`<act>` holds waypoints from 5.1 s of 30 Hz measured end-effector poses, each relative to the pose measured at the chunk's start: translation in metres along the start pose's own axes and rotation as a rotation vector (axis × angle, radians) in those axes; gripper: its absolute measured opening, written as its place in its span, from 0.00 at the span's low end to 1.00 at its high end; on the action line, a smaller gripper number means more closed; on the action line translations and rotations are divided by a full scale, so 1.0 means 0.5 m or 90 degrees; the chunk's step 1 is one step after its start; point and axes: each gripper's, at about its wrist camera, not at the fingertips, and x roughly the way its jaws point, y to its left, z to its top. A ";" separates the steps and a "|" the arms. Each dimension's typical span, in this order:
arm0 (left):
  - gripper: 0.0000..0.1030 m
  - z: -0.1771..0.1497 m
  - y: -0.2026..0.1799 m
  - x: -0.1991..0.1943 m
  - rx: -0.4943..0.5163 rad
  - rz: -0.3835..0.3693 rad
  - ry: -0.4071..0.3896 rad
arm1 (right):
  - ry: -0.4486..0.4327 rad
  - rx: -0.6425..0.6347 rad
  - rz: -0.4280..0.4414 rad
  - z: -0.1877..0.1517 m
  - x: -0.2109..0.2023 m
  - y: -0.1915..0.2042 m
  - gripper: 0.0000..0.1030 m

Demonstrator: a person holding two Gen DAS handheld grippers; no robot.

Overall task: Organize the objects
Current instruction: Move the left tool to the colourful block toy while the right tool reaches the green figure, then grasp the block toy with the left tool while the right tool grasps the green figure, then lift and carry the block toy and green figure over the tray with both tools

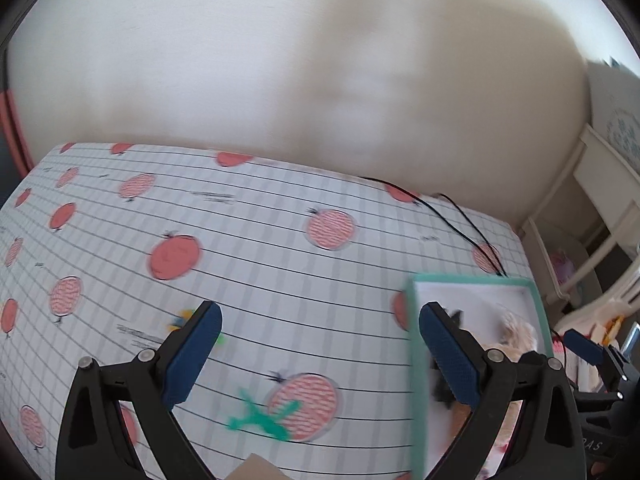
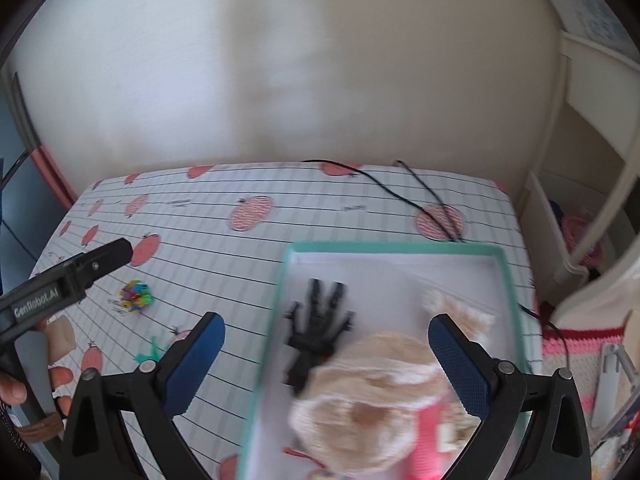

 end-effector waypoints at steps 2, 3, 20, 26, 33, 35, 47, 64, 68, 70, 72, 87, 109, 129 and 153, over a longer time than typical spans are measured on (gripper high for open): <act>0.96 0.007 0.030 -0.006 -0.012 0.008 -0.004 | 0.004 -0.011 0.008 0.004 0.009 0.030 1.00; 0.96 0.010 0.048 -0.009 -0.020 0.012 -0.006 | 0.007 -0.018 0.013 0.005 0.014 0.046 1.00; 0.96 0.023 0.239 -0.018 -0.070 0.072 0.008 | 0.077 -0.110 0.076 -0.025 0.109 0.249 1.00; 0.96 0.020 0.253 -0.005 -0.077 0.069 0.026 | 0.107 -0.129 0.083 -0.048 0.139 0.275 1.00; 0.96 0.007 0.247 0.024 -0.066 0.074 0.062 | 0.148 -0.138 0.099 -0.073 0.171 0.293 1.00; 0.96 0.003 0.244 0.032 -0.061 0.074 0.072 | 0.162 -0.136 0.099 -0.081 0.183 0.294 1.00; 0.96 -0.019 0.236 0.070 -0.044 0.079 0.111 | 0.193 -0.150 0.102 -0.104 0.206 0.312 1.00; 0.96 -0.040 0.214 0.118 0.003 0.053 0.099 | 0.201 -0.160 0.073 -0.114 0.230 0.327 1.00; 0.96 -0.039 0.206 0.126 0.014 0.059 0.092 | 0.199 -0.166 0.068 -0.113 0.231 0.329 1.00; 0.96 -0.040 0.206 0.134 0.016 0.061 0.093 | 0.198 -0.170 0.064 -0.113 0.231 0.328 0.99; 0.96 -0.040 0.206 0.139 0.017 0.059 0.097 | 0.196 -0.172 0.059 -0.110 0.230 0.326 0.95; 0.60 -0.047 0.182 0.155 0.058 0.066 0.100 | 0.191 -0.160 0.070 -0.105 0.199 0.296 0.65; 0.31 -0.031 0.168 0.137 0.050 0.047 0.100 | 0.169 -0.137 0.076 -0.076 0.181 0.273 0.60; 0.29 0.011 0.155 0.079 0.037 0.039 0.053 | 0.105 -0.081 0.063 -0.023 0.110 0.194 0.59; 0.29 0.014 -0.183 -0.047 0.182 -0.094 -0.041 | 0.032 0.066 -0.031 -0.021 -0.041 -0.126 0.60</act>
